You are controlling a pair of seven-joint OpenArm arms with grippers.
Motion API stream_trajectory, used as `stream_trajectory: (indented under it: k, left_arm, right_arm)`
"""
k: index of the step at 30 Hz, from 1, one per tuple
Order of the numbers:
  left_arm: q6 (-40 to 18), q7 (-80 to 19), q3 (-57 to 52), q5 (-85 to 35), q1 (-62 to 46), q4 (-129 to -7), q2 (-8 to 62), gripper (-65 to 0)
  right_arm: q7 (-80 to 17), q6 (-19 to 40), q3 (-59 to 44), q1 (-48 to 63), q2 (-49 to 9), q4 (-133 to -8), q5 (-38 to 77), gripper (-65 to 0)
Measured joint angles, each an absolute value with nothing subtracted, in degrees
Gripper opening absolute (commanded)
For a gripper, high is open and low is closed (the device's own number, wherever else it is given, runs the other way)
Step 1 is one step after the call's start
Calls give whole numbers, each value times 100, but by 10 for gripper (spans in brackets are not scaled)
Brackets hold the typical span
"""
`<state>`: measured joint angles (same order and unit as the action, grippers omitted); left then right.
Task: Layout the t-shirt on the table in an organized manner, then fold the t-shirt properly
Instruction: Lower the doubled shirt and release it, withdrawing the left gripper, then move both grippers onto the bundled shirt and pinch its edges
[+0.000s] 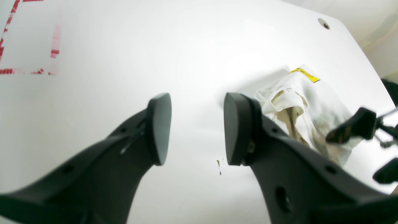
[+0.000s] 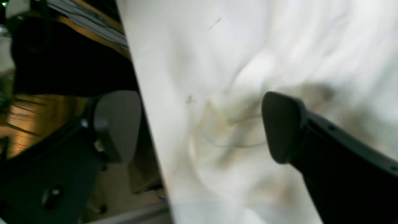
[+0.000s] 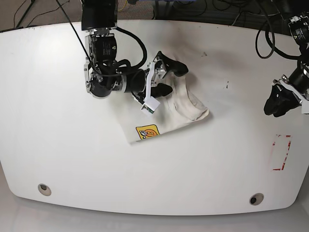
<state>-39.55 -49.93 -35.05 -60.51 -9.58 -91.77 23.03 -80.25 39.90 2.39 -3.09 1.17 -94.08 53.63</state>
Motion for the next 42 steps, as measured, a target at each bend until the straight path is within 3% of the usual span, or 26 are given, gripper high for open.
stream_trajectory:
  k: [11,18,27,34,38,42]
  left_arm:
    - [-3953,-5242,-3214,-5933,-886,-9365,2370,-390]
    - [-3957,-5170,-2425,-5043,-676,-9979,2421,-390]
    - [-3994,-5216,-458,-3802,-663,-10589,2333,-392]
    - [-3990,-5212,-8,-3323,-622,-10630,1780,-393]
    - [-3992,-5221,139,-3103,-628,-10630,1376,-393]
    - [-3992,-5196,467,-2790,-650,-10667,1096,-393]
  right_arm:
    - [-8014,3992,744,-867,456,-8578,5356,-60]
    - [-7955,3992,270,-1365,-75,-9006,5341,-60]
    - [-7955,3988,-384,-1780,-952,-8991,5293,-68]
    - [-7693,3990,-530,-2014,-1498,-8991,5277,-216]
    - [-7456,3990,-478,-2025,-1625,-8991,5269,-325]
    - [-7118,3986,-469,-2012,-1610,-8989,4858,-390]
